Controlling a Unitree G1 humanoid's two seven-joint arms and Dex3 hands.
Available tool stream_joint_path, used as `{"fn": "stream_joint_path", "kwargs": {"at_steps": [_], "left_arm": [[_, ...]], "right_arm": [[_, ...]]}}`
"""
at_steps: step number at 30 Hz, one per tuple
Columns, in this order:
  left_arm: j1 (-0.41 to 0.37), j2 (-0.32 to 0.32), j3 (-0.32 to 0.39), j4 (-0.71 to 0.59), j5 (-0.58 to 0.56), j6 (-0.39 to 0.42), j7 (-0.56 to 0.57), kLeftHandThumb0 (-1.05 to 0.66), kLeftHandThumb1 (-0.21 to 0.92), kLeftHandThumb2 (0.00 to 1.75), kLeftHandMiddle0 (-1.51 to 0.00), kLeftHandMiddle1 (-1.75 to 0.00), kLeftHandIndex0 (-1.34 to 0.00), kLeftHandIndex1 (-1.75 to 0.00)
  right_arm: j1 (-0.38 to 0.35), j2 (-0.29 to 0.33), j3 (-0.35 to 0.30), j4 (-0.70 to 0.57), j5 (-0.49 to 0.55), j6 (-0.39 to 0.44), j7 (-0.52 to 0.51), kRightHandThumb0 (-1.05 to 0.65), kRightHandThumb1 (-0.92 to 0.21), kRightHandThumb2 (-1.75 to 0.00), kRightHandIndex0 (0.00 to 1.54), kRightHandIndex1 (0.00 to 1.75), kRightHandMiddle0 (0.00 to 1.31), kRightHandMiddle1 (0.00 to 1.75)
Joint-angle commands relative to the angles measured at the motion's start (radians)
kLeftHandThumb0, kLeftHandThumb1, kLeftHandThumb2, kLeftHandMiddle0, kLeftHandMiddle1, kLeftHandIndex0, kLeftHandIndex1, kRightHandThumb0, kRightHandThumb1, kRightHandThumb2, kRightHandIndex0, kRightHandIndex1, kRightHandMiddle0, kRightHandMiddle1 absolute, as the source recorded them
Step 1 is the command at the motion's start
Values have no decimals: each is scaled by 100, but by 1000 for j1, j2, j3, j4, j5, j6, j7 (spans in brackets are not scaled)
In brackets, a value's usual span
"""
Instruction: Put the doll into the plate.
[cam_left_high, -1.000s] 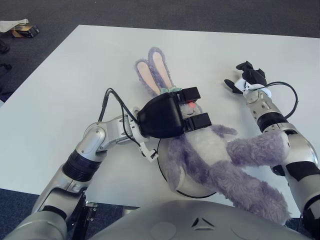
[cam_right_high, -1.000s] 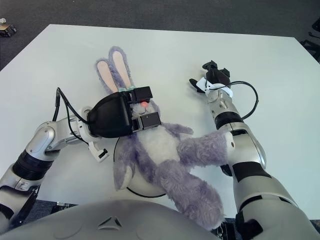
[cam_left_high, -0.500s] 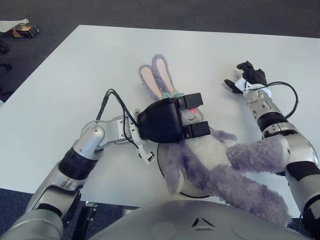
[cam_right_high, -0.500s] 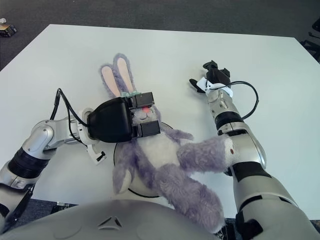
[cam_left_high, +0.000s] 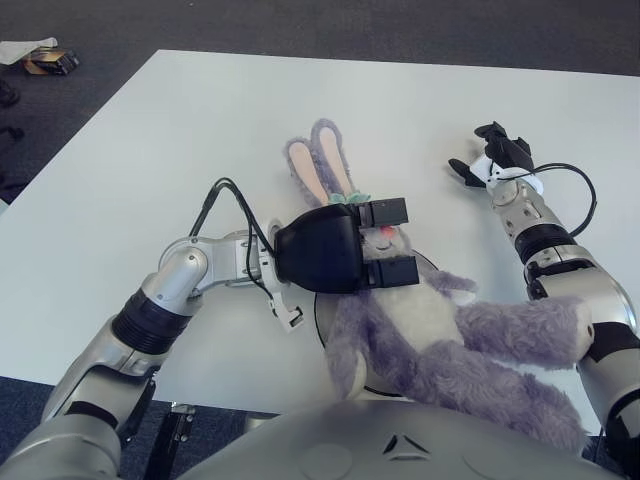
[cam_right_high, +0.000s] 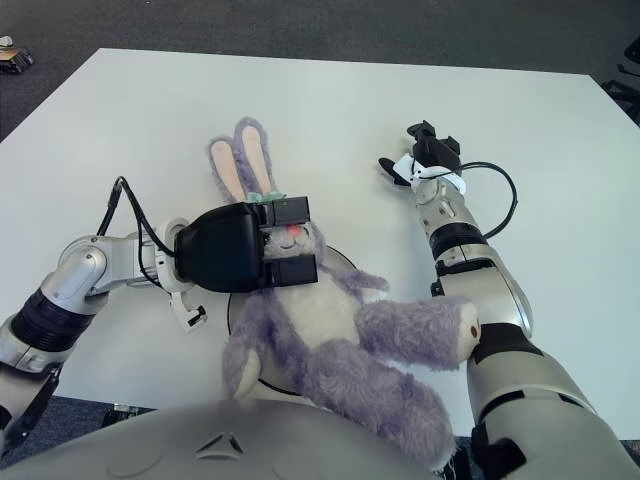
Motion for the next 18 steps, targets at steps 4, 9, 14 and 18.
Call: {"fn": "stream_joint_path", "kwargs": {"at_steps": [4, 9, 14, 18], "left_arm": [[-14, 17, -22, 10, 18, -7, 4, -1, 72, 84, -21, -174, -23, -175], [-22, 20, -26, 26, 6, -3, -7, -1, 69, 87, -22, -175, -24, -175], [-41, 20, -17, 49, -48, -9, -28, -1, 72, 84, -21, -175, -23, -175], [-124, 44, -9, 92, -212, -44, -130, -26, 85, 64, -5, -115, -21, -175]], "right_arm": [[39, 30, -5, 25, 33, 29, 65, -63, -78, -73, 0, 91, 0, 61], [43, 28, -10, 24, 37, 27, 63, -61, -80, -73, 0, 95, 0, 59], [44, 28, -8, 24, 41, 28, 61, -59, -81, -73, 0, 100, 0, 58], [44, 27, -9, 24, 43, 30, 61, -58, -81, -74, 0, 101, 0, 56]]}}
